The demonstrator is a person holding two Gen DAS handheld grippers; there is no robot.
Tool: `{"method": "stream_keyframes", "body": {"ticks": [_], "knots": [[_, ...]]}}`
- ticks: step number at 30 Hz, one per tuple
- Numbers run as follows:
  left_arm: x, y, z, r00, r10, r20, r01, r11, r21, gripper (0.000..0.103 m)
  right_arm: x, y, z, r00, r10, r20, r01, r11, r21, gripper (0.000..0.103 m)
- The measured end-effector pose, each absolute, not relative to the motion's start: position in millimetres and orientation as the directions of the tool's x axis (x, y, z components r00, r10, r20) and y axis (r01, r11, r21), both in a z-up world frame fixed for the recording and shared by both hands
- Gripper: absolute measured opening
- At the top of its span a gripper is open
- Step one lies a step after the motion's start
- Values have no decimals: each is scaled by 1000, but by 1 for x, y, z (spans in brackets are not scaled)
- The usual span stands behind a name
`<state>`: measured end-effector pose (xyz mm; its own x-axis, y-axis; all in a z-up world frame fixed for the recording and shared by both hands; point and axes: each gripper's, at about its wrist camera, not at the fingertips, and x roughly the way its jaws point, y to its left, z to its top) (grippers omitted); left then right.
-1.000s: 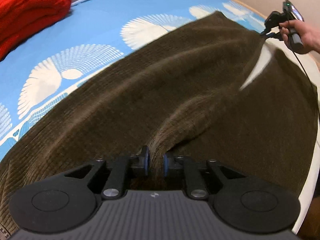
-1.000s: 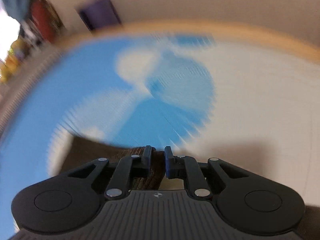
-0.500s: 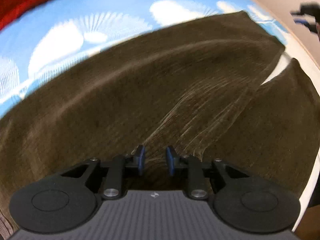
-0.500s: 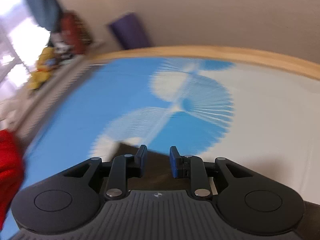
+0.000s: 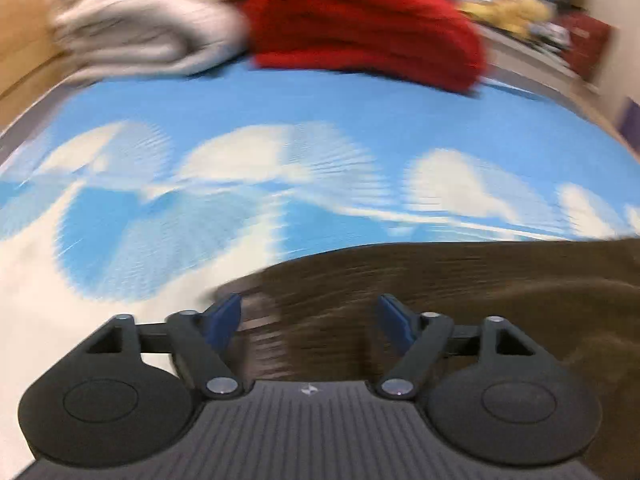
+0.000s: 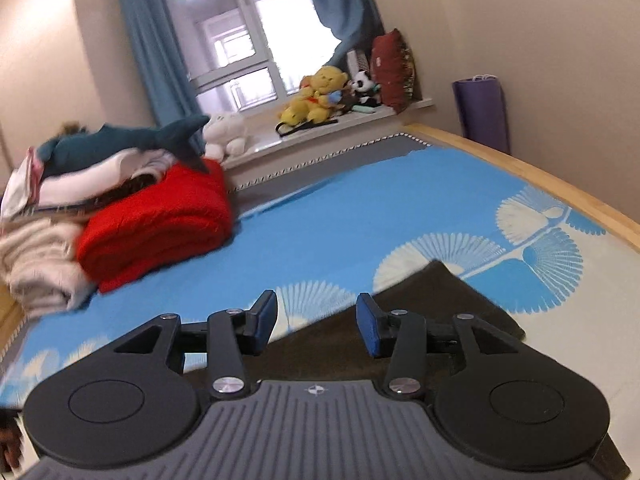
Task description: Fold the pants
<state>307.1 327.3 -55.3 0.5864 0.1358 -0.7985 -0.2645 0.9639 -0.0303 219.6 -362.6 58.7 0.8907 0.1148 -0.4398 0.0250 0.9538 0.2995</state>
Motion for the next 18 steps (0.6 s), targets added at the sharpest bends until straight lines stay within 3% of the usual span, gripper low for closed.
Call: {"method": "stream_keyframes", "body": {"ticks": [2,4,9,11,12,13,18], "knots": [[301,347,-62,552,129,-824,-293,955,-47,81,207,-361,44,889,84,-450,48,961,273,46],[297,358,-71,530,155,-834,-319,947,-27,81,204,-357,32,852,44,-521,82,973,216,46],[299,379,-98,486,134,-864,-367,928,-63,80,194,-353,29,864,-21,-504,120,979,165,46],[292,383,-107,490,92,-867,-356,929,-103,72,198,-355,24,847,-45,-529,156,973,168,46],[293,384,-107,505,66,-861,-339,932,-127,55,199,-356,21,843,-50,-535,165,972,169,46],[295,385,-105,524,22,-851,-312,935,-168,31,199,-356,19,841,-58,-538,174,971,166,46],[299,372,-97,528,19,-849,-237,963,-126,14,196,-359,13,833,-65,-550,205,959,198,46]]}}
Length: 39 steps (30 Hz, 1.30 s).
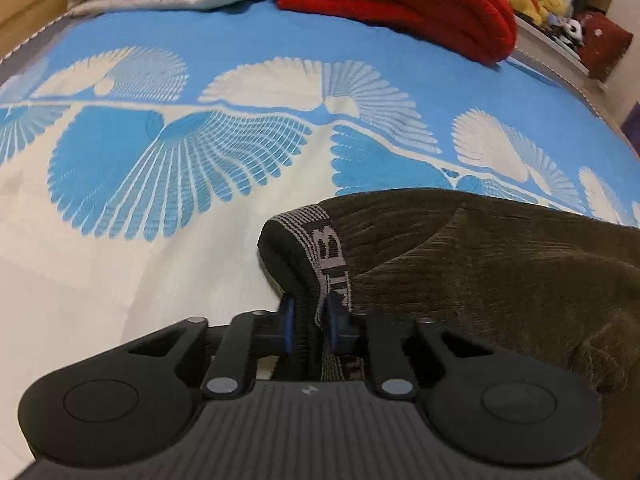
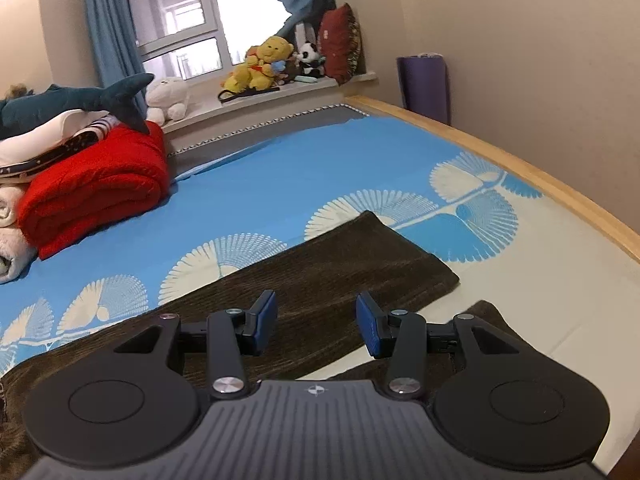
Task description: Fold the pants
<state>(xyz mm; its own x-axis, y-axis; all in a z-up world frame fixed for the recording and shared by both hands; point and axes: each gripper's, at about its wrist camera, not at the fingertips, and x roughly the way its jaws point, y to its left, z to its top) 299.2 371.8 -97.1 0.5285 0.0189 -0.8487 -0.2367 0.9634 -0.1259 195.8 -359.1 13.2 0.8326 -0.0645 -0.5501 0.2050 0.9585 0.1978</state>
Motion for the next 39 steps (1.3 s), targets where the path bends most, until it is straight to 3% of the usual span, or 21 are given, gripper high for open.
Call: {"method": "stream_keyframes", "body": {"ticks": [6,10,11,13,16,19,22,26,29,33,39], "knots": [[292,377,-85,552,57,-832,-255,961,-103,13,195,-358,14,833,-82,-547,228,952,204,46],[289,373,-71,501,92,-861,-301,951,-74,18,196,-358,15,834,-76,-547,229,949,218,46],[287,372,-64,485,113,-867,-317,947,-54,22,196,-358,16,835,-73,-545,228,948,222,46],[278,370,-49,454,97,-886,-324,944,-63,48,197,-360,18,840,-62,-538,220,947,235,46],[255,362,-41,360,3,-933,-298,948,-112,67,198,-358,21,847,-37,-530,202,945,258,46],[220,344,-47,278,-13,-960,-233,969,-81,80,196,-357,25,858,-1,-514,177,939,293,46],[191,331,-69,228,-26,-973,-202,977,-74,81,194,-352,29,863,26,-505,150,940,306,46],[171,322,-97,164,64,-984,-99,994,48,80,188,-344,30,863,56,-502,121,942,314,46],[165,326,-96,193,36,-981,-105,994,16,60,185,-341,29,858,69,-510,113,941,318,46],[161,316,-87,223,68,-973,-27,998,63,16,185,-339,29,853,71,-516,103,948,301,46],[155,330,-70,267,65,-962,-96,995,41,11,187,-338,25,845,65,-531,107,952,286,46]]}}
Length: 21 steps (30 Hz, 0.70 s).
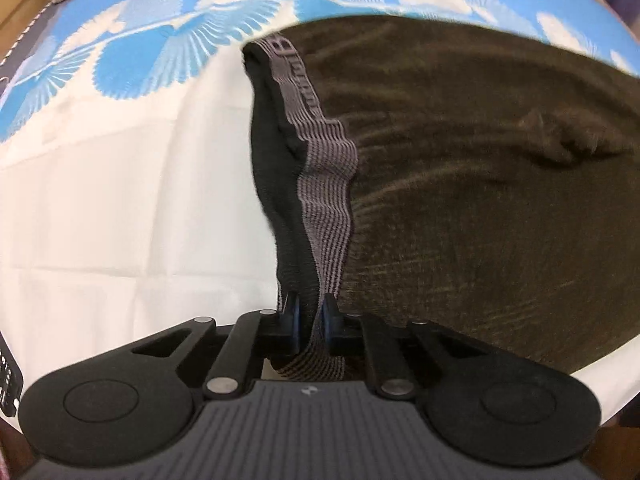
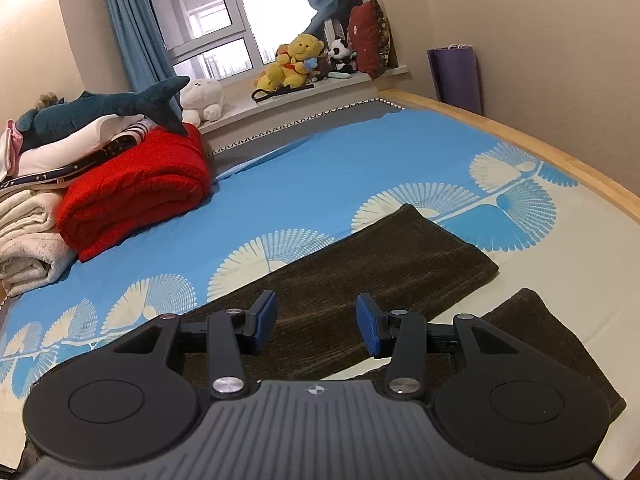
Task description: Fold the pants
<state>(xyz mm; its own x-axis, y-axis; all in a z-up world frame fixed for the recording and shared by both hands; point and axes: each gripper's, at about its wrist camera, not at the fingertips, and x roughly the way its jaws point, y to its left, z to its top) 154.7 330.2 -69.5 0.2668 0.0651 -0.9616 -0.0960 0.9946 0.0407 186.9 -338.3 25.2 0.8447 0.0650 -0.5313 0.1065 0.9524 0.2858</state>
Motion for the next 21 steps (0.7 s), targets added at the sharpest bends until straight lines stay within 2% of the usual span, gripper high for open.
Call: {"method": "stream_keyframes", "body": {"ticks": [4,7,10,13,15,17,19,21], "knots": [[151,325,-77,221,111,-969,-73,993,97,17,186,-336,26,845,67,-530,95,958,272,46],[151,314,-66,275,146,-950,-39,989,140,19,186,-333,26,843,63,-535,93,961,260,46],[150,306,-48,373,66,-925,-7,998,68,19,186,-331,26,843,68,-534,91,960,265,46],[146,283,-50,381,-25,-924,119,993,22,20,186,-328,27,843,73,-533,77,965,252,46],[140,265,-64,324,-69,-944,228,974,7,22,186,-325,27,843,70,-534,67,970,233,46],[133,246,-88,222,-44,-974,318,947,30,23,187,-323,26,840,73,-537,62,972,228,46],[123,227,-95,255,6,-967,432,894,120,23,188,-323,27,840,79,-537,60,970,236,46],[128,227,-90,246,-8,-969,405,909,95,22,188,-322,26,839,77,-539,62,970,235,46]]}}
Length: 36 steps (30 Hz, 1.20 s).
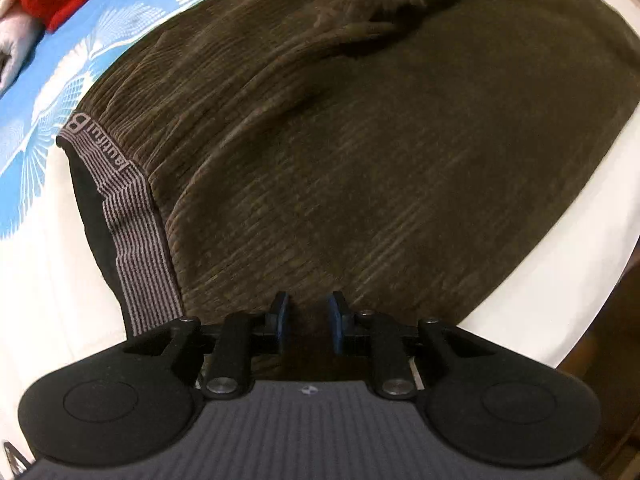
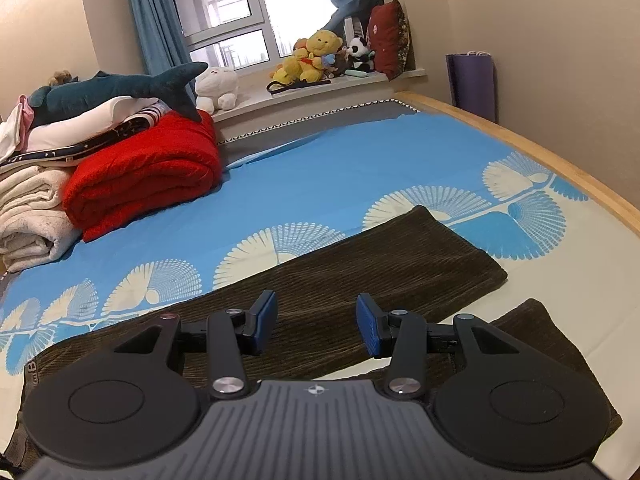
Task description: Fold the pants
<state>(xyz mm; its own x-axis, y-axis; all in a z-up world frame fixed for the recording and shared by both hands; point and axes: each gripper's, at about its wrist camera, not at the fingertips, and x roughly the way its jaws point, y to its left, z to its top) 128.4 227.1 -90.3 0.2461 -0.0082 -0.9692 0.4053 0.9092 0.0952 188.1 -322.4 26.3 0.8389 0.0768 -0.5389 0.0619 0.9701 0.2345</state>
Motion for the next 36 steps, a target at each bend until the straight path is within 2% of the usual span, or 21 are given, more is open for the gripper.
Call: {"method": "stream_keyframes", "body": {"ticks": [4,6,7,9,14,16,21,23,25,26,27,30,35,36], "knots": [[138,243,-74,315,-83,-946,305,952,18,26,188,-325,26,840,81,-537,61,968,241,46],[152,242,-85,261,-74,-962,274,962,0,26,188,-324,26,838,88,-538,54,969,241,46],[153,240,-95,208,-44,-977,285,958,17,29,189,-324,27,839,93,-537,46,970,240,46],[148,235,-94,211,-32,-977,343,938,44,30,190,-322,27,840,98,-533,35,972,234,46],[175,251,-48,405,-116,-907,182,982,-44,33,196,-319,28,839,120,-531,13,970,241,46],[186,252,-30,500,-81,-862,95,995,-39,42,199,-316,28,838,128,-530,0,972,235,46],[215,266,-8,604,9,-797,-61,998,-35,42,210,-303,29,835,147,-531,-43,978,202,46],[229,270,-2,615,10,-788,-82,995,-51,38,212,-300,31,840,143,-523,-52,981,185,46],[246,271,3,615,34,-788,-96,995,-32,22,214,-298,33,846,145,-514,-64,983,172,32],[255,272,3,613,47,-788,-98,995,-17,20,216,-297,34,847,150,-511,-73,983,167,17],[267,274,3,619,63,-783,-102,995,-2,20,216,-296,34,848,154,-508,-80,983,164,13],[309,282,-10,633,107,-767,-151,989,13,20,219,-295,35,845,164,-509,-100,983,151,13],[341,307,-48,648,129,-751,-241,970,-42,22,225,-299,32,825,181,-535,-122,982,143,14],[344,311,-58,642,130,-756,-246,968,-42,26,226,-299,30,821,181,-541,-124,982,141,15]]}}
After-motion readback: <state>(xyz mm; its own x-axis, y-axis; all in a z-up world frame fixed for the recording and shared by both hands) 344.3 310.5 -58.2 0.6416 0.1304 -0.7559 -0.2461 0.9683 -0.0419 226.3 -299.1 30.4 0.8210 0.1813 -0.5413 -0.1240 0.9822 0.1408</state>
